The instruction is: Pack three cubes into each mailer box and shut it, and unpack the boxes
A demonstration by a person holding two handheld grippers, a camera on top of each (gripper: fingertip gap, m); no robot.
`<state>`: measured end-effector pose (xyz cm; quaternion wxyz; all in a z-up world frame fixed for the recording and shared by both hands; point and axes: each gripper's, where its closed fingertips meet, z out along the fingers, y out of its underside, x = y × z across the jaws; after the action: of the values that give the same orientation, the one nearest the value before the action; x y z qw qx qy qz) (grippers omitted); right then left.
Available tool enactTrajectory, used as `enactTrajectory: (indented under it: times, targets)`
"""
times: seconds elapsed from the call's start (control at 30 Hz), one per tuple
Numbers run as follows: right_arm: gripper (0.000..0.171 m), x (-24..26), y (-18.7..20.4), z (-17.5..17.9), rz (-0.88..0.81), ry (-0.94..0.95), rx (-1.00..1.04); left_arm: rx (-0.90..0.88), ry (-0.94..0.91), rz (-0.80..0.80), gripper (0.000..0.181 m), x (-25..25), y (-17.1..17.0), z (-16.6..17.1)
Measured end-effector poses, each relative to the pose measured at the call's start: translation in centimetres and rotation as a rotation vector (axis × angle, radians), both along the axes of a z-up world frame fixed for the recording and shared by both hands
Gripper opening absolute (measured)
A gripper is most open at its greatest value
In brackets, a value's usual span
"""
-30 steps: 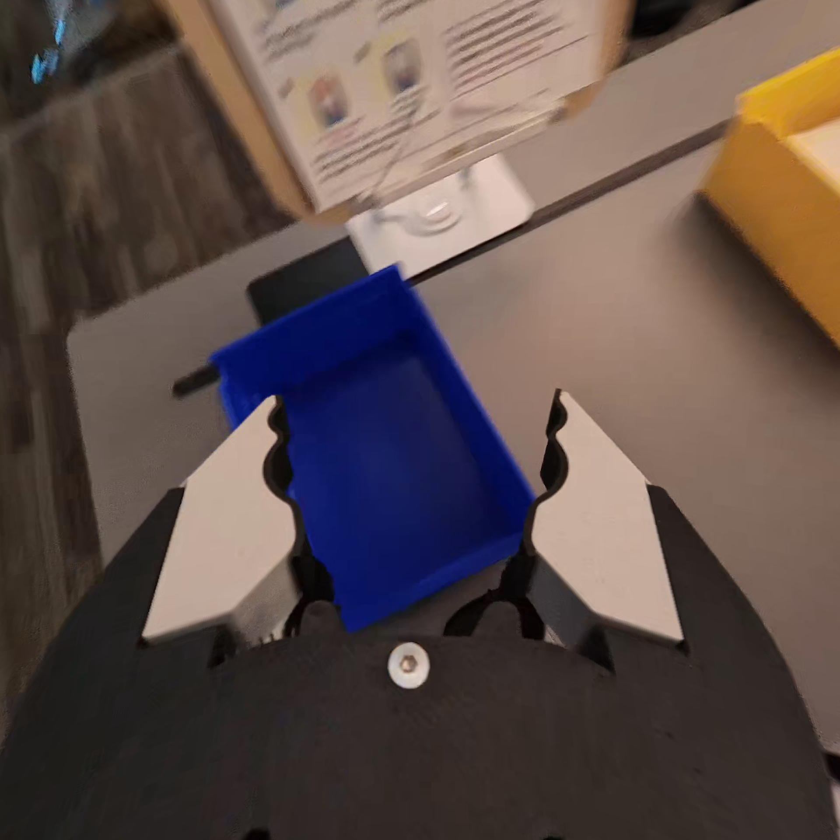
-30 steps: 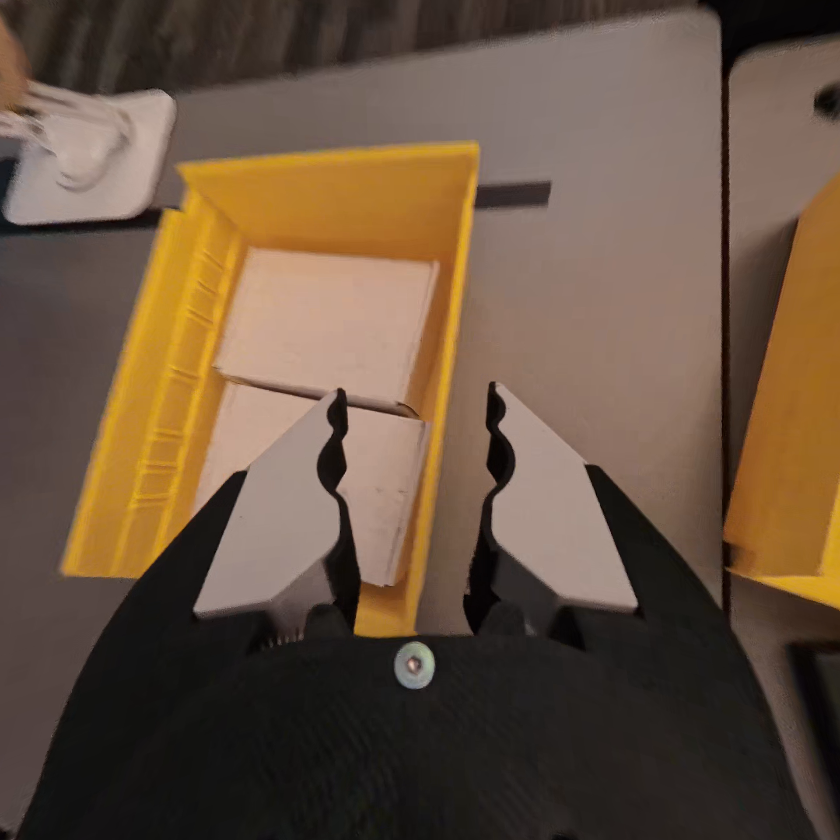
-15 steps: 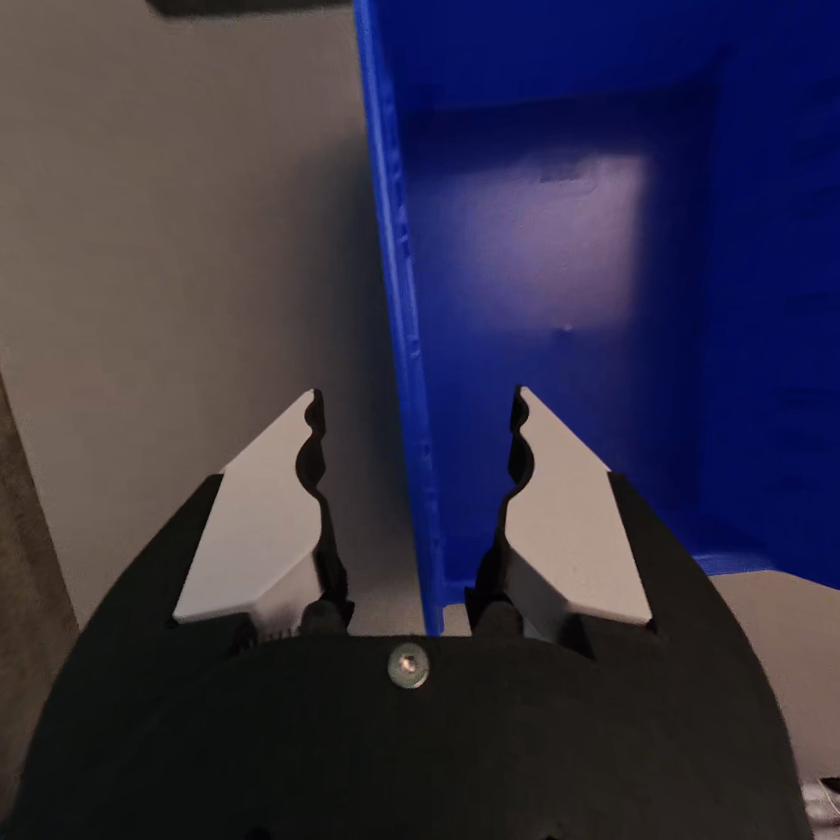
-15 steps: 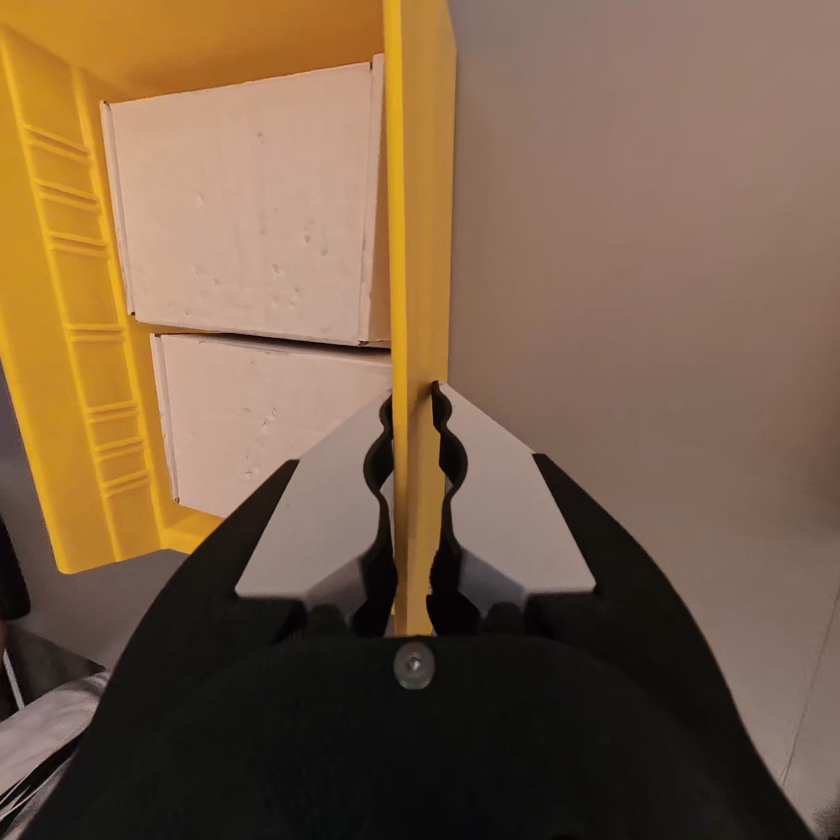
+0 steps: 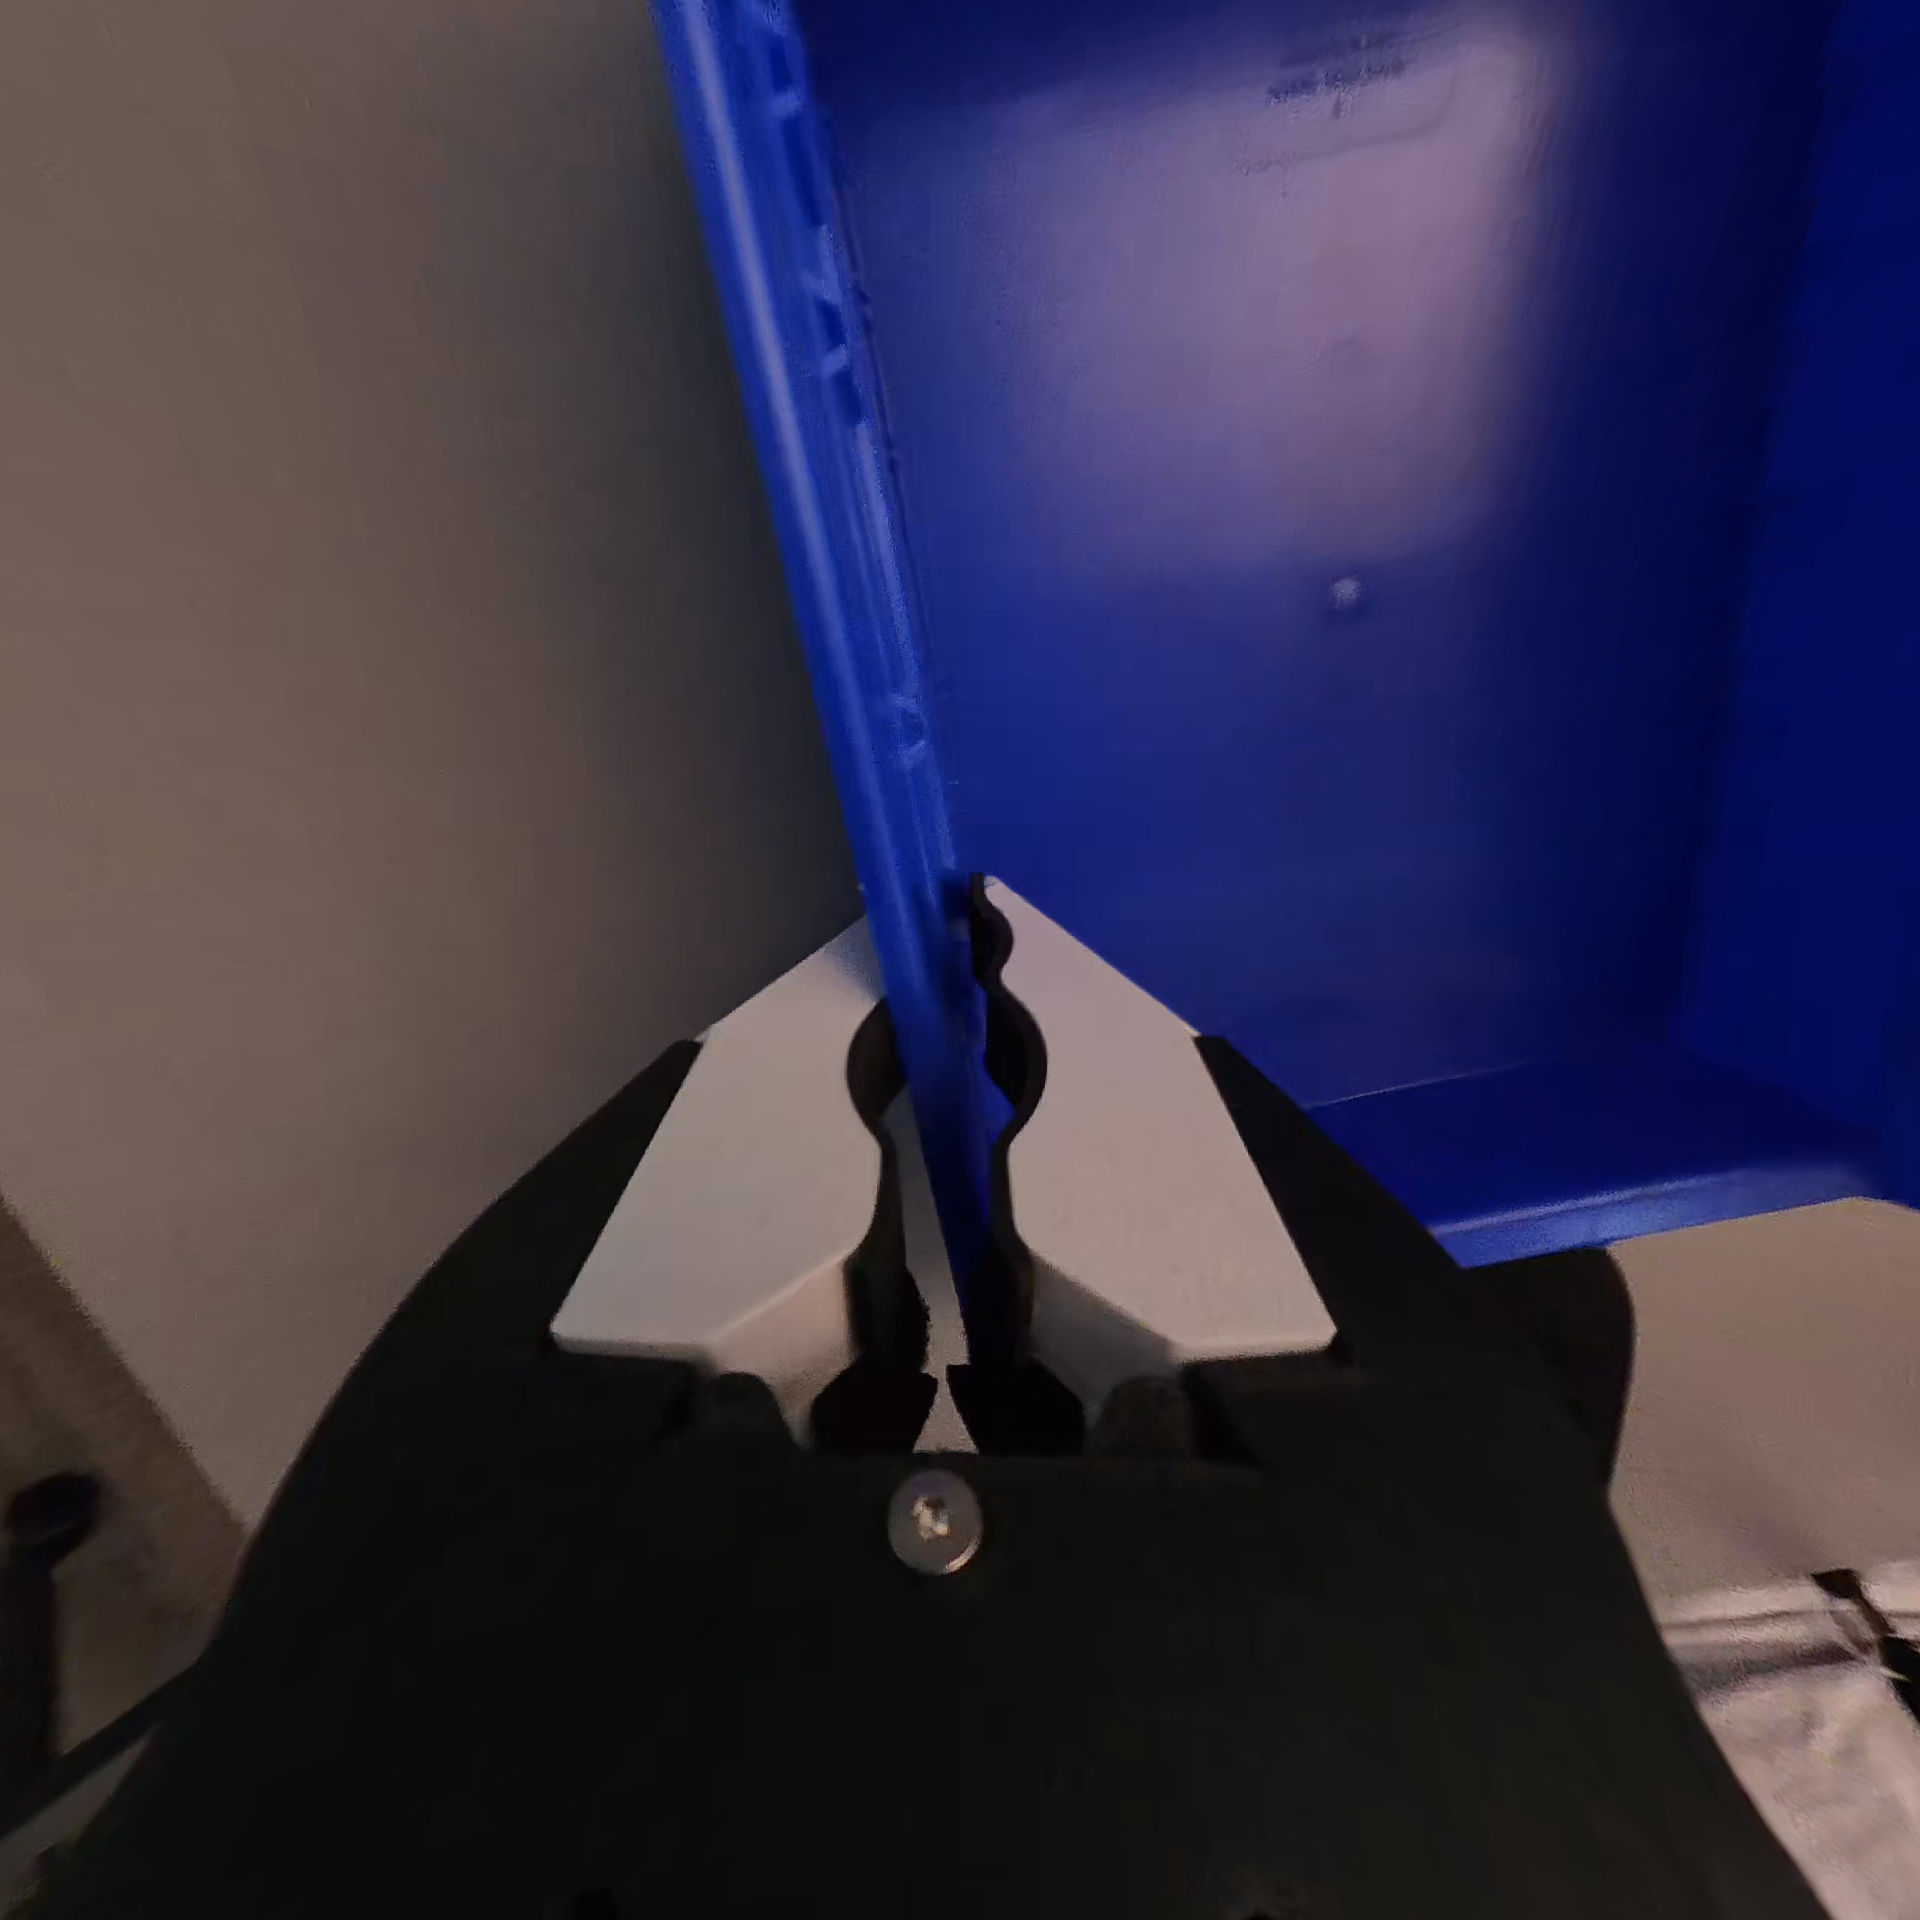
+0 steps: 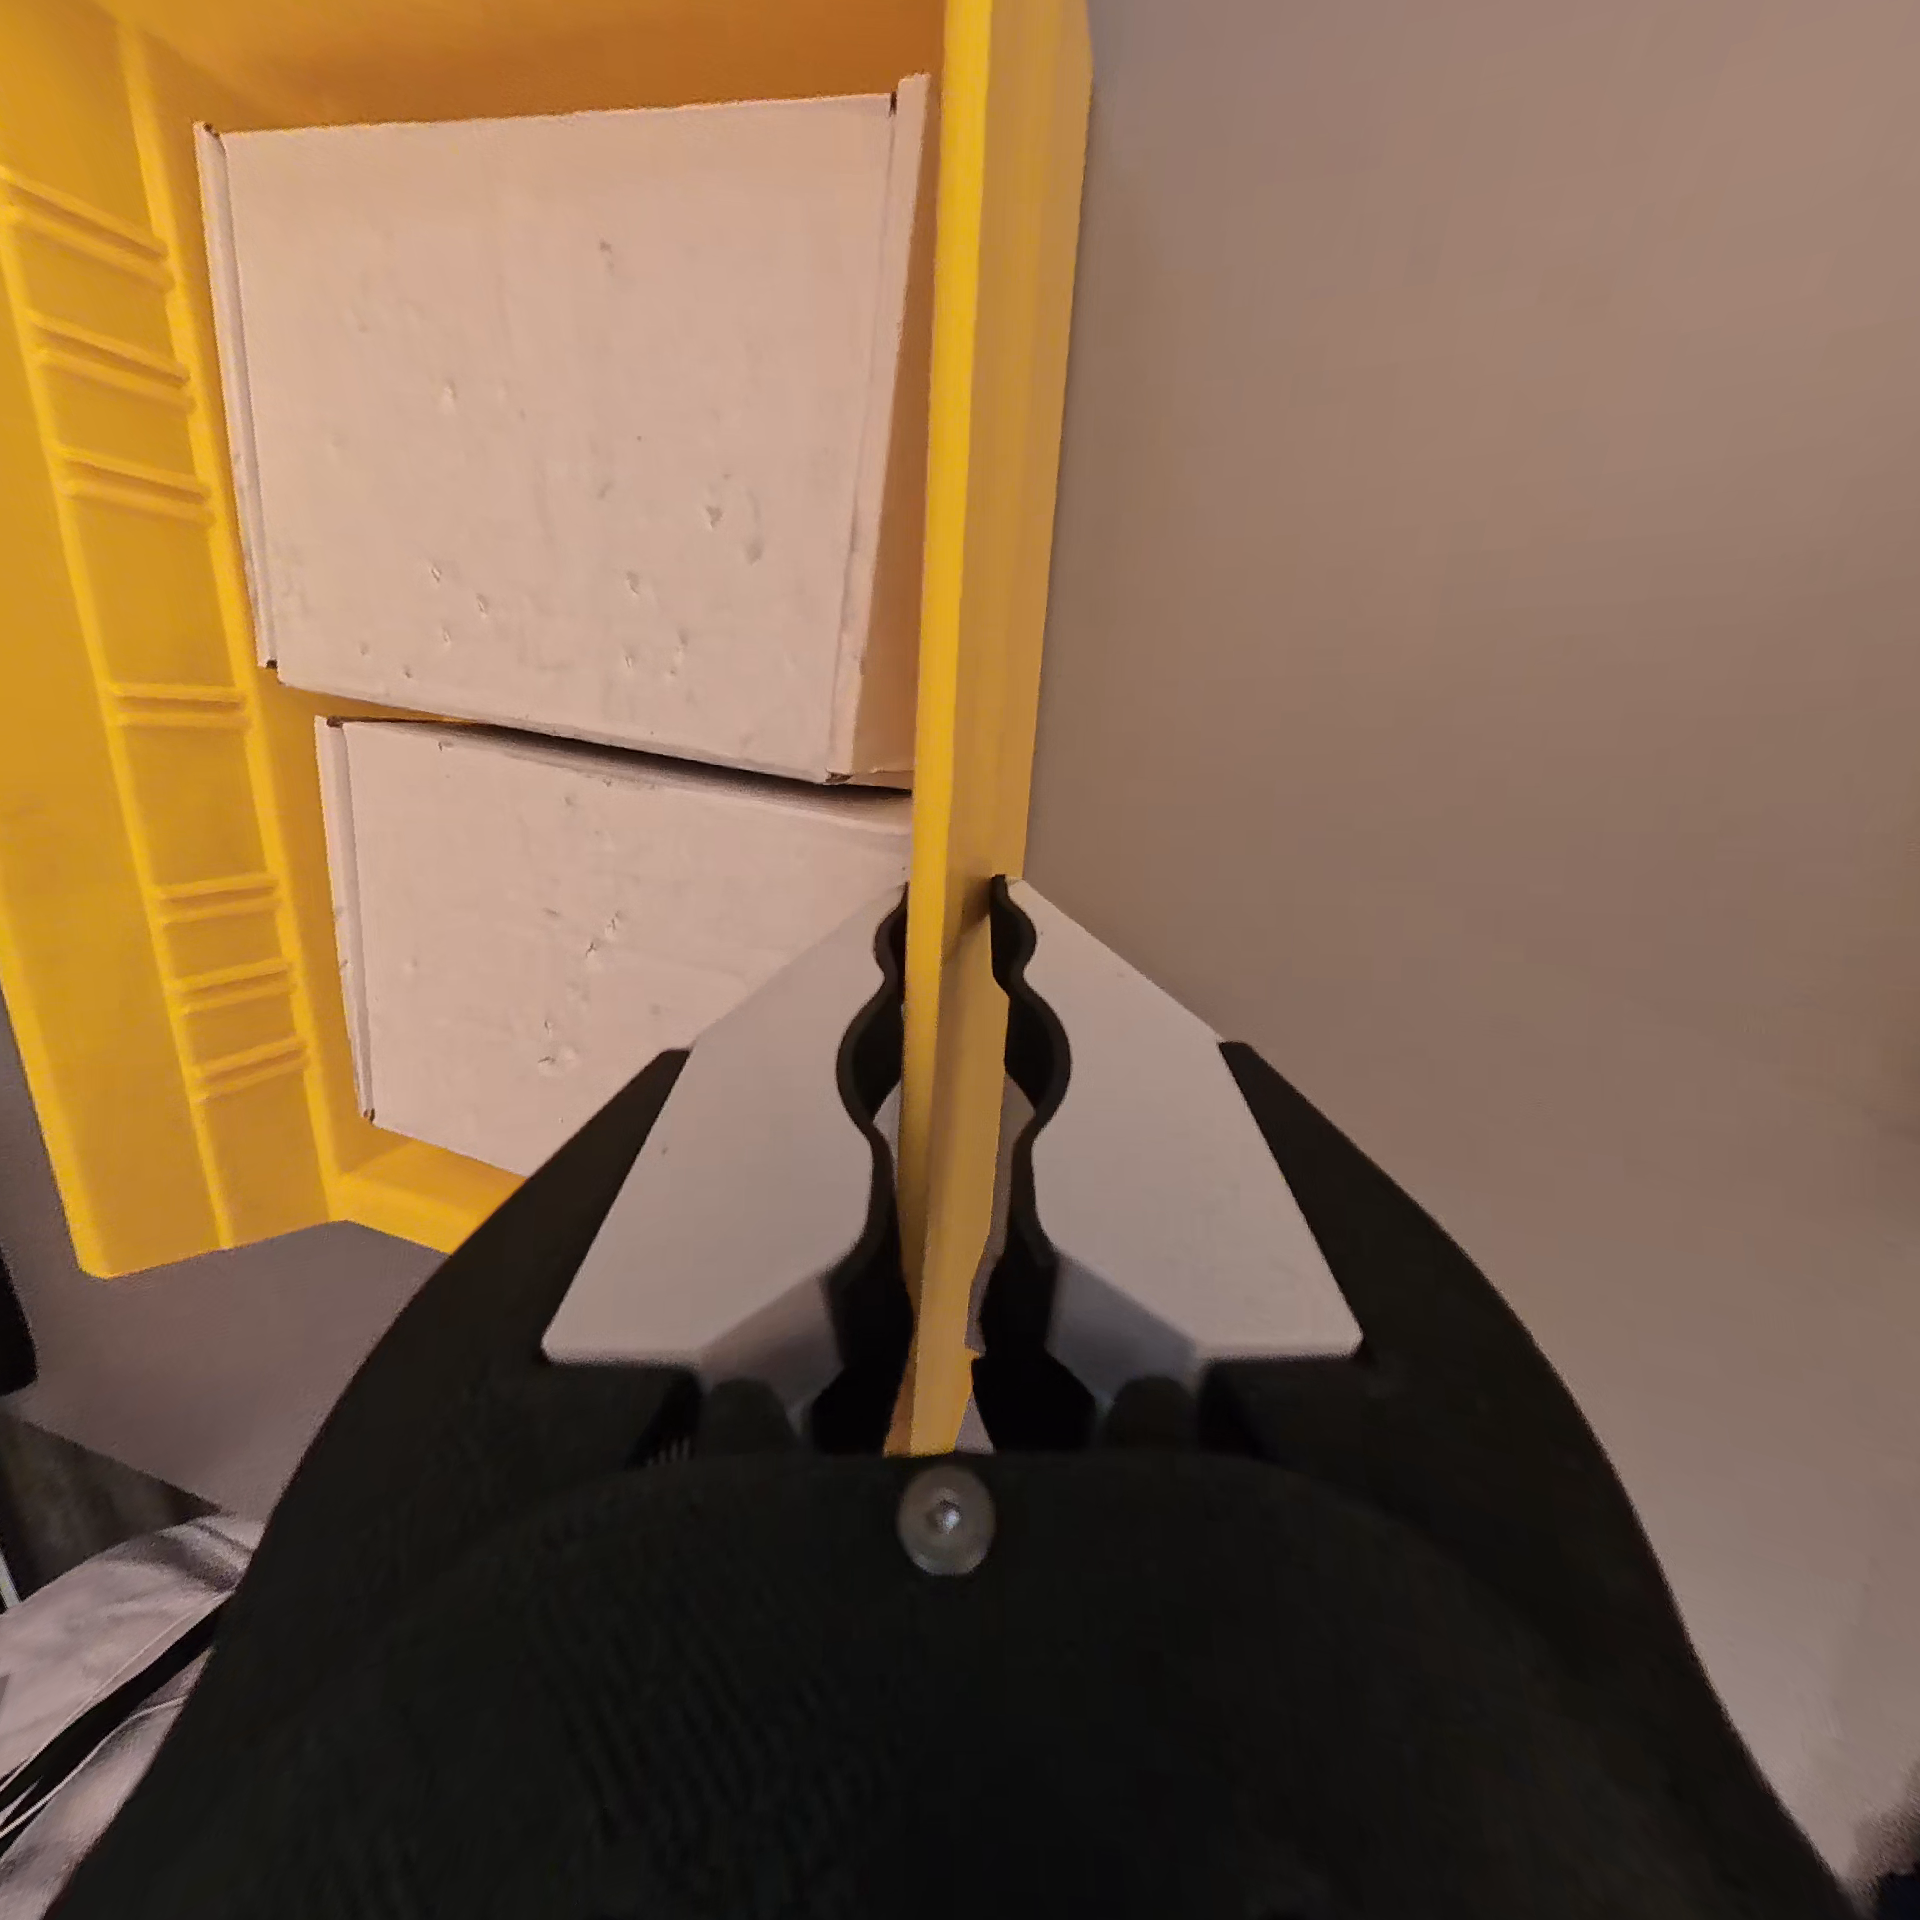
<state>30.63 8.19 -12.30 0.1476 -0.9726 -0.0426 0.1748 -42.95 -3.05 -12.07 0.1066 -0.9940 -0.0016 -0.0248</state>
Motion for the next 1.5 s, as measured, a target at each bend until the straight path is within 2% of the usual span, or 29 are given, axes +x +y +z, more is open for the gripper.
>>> enactTrajectory:
  times: [0.43, 0.73, 0.9, 1.0, 1.07, 1.13, 1.2, 1.23, 1.27, 1.3, 1.33, 1.4, 1.5]
  targets:
    - [0.013, -4.9, -1.3, 0.0, 0.153, -0.097, -0.078, -0.178, 0.122, -0.231, 0.017, 7.5, 0.1, -0.1]
    - [0.013, -10.1, -2.6, 0.1, 0.29, -0.169, -0.111, -0.278, 0.287, -0.394, 0.039, 12.6, -0.5, -0.3]
    - [0.016, -12.1, -3.7, 0.3, 0.331, -0.153, -0.124, -0.287, 0.289, -0.478, 0.049, 15.2, -1.1, -0.3]
    - [0.019, -11.7, -3.3, 2.6, 0.222, -0.174, -0.031, -0.265, 0.2, -0.501, 0.046, 16.1, -1.5, 0.2]
    - [0.022, -11.9, -2.3, 6.3, 0.146, -0.214, 0.157, -0.207, 0.164, -0.482, 0.046, 15.8, -1.4, 1.4]
    - [0.026, -15.8, -1.1, 12.0, 0.206, -0.179, 0.478, -0.118, 0.125, -0.46, 0.045, 15.6, -1.0, 3.0]
    - [0.049, -22.7, -1.9, 16.6, 0.372, -0.055, 0.765, -0.029, 0.103, -0.441, 0.045, 15.1, -0.6, 4.6]
    - [0.06, -26.0, -2.7, 17.6, 0.448, 0.005, 0.823, 0.012, 0.094, -0.429, 0.044, 14.8, -0.5, 5.3]
    - [0.072, -29.0, -3.7, 17.2, 0.519, 0.06, 0.77, 0.045, 0.085, -0.419, 0.044, 14.7, -0.4, 6.0]
    - [0.075, -31.6, -4.5, 16.1, 0.565, 0.099, 0.655, 0.072, 0.077, -0.413, 0.043, 14.6, -0.3, 6.5]
    - [0.076, -33.8, -4.9, 15.0, 0.595, 0.125, 0.552, 0.097, 0.072, -0.412, 0.043, 14.5, -0.3, 7.0]
    - [0.067, -37.2, -4.2, 12.8, 0.574, 0.143, 0.434, 0.134, 0.058, -0.428, 0.043, 14.8, -0.3, 7.7]
    - [0.067, -39.8, -2.6, 8.7, 0.532, 0.033, 0.306, 0.164, 0.054, -0.471, 0.043, 15.5, -0.6, 8.3]
